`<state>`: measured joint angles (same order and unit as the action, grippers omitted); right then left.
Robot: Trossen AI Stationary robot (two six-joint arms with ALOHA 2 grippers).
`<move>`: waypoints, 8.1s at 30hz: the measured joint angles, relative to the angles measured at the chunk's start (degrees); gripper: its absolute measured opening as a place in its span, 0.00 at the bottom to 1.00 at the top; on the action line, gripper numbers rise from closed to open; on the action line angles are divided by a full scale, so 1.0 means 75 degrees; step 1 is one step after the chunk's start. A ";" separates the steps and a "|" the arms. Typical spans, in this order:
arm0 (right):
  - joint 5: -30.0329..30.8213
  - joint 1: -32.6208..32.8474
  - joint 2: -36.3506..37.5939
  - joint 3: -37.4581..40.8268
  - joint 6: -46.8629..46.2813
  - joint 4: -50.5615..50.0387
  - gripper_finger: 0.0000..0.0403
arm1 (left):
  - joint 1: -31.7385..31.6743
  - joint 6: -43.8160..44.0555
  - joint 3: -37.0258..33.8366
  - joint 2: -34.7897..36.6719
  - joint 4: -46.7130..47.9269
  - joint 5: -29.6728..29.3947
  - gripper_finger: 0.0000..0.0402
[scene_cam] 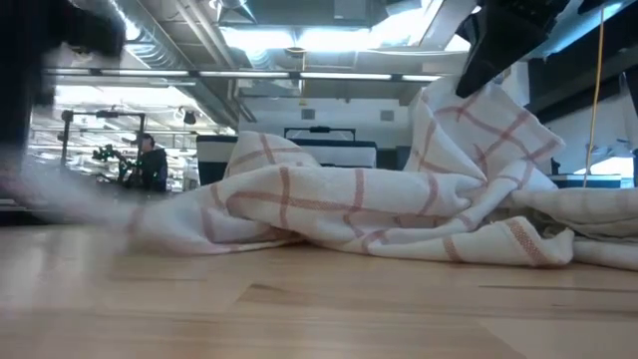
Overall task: Fold towel
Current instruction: Fold the white with brown pattern towel on the table
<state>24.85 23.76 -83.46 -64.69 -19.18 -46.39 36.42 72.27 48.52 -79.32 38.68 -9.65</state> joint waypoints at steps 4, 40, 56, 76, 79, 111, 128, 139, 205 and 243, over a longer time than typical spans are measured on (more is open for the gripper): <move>0.0256 0.0003 0.0000 0.0000 0.0001 0.0026 0.01 | 0.0044 -0.0557 0.2567 0.0569 0.3251 -0.0790 0.01; -0.1299 -0.1071 -0.0955 -0.0453 0.0811 0.1393 0.37 | -0.2152 -0.8478 0.7437 -0.0566 0.3853 -0.1612 0.00; -0.1942 -0.0919 -0.0760 -0.1084 0.4831 0.5366 0.58 | -0.2363 -0.9428 0.6809 -0.2364 0.2597 0.0324 0.01; -0.2503 -0.0919 -0.1746 -0.1137 0.5645 0.5348 0.35 | -0.2363 -0.8965 0.6806 -0.2476 0.2755 0.0441 0.01; -0.2449 -0.0922 -0.1781 -0.1137 0.5667 0.5374 0.21 | -0.2365 -0.8295 0.6806 -0.2476 0.2701 0.0426 0.01; 0.1954 0.1386 -0.0392 0.0282 -0.2027 0.0713 0.01 | -0.0553 -0.7189 0.3428 -0.2780 -0.0337 -0.0791 0.36; 0.2493 0.1599 -0.0396 0.1990 -0.2823 0.3127 0.01 | -0.1055 -0.6983 0.3219 -0.4275 -0.0183 -0.0745 0.36; 0.2560 0.1584 -0.0399 0.1990 -0.2743 0.3147 0.02 | -0.1077 -0.6728 0.3316 -0.3999 0.0684 -0.0893 0.36; 0.5559 0.1148 0.1882 -0.1788 0.3865 0.2570 0.02 | 0.0939 -0.8916 0.4273 0.2616 0.0376 -0.8021 0.01; 0.2634 -0.0978 0.2312 -0.3972 0.5275 0.1769 0.01 | 0.1035 -1.4540 0.4271 0.3844 -0.5142 -0.8529 0.00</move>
<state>44.61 16.43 -66.12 -94.48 20.39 -33.12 44.18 -36.78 80.55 -50.49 0.11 -73.62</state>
